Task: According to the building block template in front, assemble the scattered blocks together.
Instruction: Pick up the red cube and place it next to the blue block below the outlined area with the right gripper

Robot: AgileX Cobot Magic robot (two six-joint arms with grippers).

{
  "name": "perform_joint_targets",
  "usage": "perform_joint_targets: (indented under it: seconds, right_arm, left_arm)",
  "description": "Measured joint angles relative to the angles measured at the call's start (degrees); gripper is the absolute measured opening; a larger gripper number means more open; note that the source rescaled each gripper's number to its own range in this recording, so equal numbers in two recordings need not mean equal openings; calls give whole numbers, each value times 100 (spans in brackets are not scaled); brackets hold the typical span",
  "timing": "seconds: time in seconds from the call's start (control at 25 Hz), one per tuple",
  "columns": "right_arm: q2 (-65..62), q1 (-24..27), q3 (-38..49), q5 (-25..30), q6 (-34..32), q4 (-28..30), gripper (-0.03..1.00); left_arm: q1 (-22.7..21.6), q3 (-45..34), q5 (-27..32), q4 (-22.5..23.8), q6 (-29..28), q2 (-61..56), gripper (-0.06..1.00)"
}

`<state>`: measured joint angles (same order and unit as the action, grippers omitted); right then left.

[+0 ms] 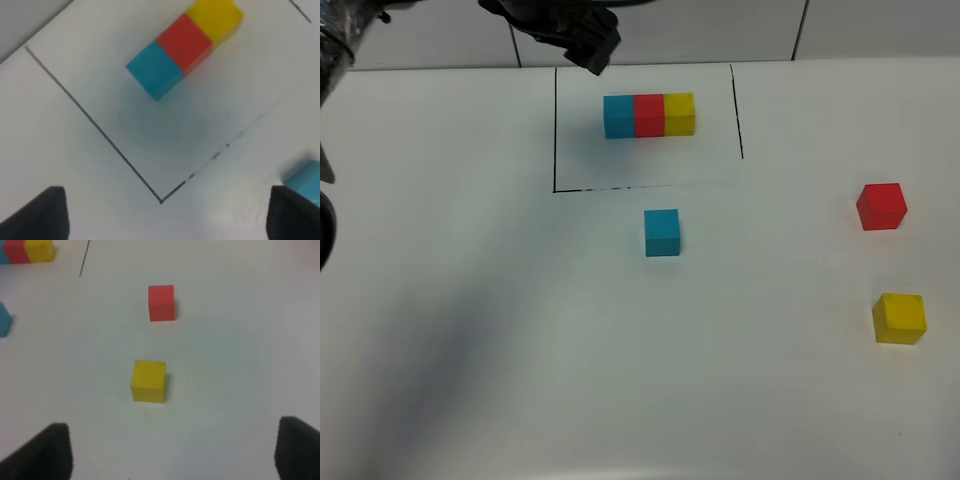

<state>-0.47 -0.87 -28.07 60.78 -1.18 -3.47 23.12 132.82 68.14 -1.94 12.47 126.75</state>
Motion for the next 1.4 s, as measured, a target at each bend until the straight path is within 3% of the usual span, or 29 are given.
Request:
perform_joint_targets:
  seconds: [0.24, 0.68, 0.96, 1.12, 1.4]
  right_arm:
    - [0, 0, 0, 0, 5, 0, 67]
    - [0, 0, 0, -5, 5, 0, 67]
    - [0, 0, 0, -5, 1, 0, 67]
    - [0, 0, 0, -5, 1, 0, 67]
    - [0, 0, 0, -5, 1, -2, 67]
  left_arm:
    - [-445, -574, -6, 0, -236, -502, 78]
    - [-1239, -3185, -255, 16, -453, -2448, 78]
    - [-1281, -5332, -1217, 29, -699, -4379, 78]
    - [-1281, -6302, -1359, 155, -1013, -5441, 81]
    - [-1281, -7541, -1357, 194, -1326, -7098, 96]
